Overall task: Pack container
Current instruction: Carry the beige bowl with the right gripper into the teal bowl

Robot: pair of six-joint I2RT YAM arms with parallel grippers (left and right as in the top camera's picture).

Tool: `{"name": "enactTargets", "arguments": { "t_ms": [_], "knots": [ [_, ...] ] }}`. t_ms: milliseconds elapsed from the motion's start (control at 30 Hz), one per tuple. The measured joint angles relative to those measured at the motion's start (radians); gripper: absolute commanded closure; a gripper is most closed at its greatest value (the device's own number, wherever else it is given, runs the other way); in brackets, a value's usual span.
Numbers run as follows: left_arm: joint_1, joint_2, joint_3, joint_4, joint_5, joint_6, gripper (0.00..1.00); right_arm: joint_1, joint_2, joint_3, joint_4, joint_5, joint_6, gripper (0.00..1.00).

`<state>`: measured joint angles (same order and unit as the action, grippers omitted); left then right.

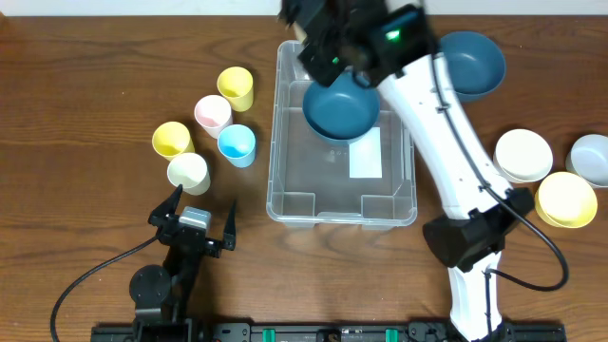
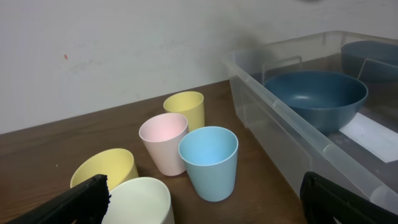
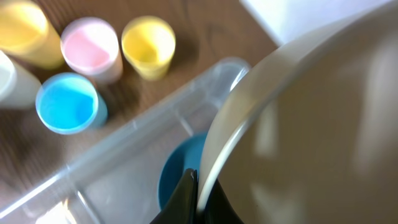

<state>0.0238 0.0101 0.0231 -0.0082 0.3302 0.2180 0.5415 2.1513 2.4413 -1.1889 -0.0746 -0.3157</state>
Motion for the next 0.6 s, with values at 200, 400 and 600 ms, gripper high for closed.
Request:
{"name": "enactTargets", "arguments": {
  "t_ms": [200, 400, 600],
  "knots": [
    [0.000, 0.000, 0.000, 0.000, 0.000, 0.000, 0.02, 0.013, 0.015, -0.161, 0.005, 0.070, 0.019, 0.99],
    [0.000, 0.000, 0.000, 0.000, 0.000, 0.000, 0.02, 0.013, 0.027, -0.264, 0.025, 0.084, 0.036, 0.99],
    [0.000, 0.000, 0.000, 0.000, 0.000, 0.000, 0.02, 0.013, 0.027, -0.334, 0.086, 0.088, 0.044, 0.99]
  ]
}}
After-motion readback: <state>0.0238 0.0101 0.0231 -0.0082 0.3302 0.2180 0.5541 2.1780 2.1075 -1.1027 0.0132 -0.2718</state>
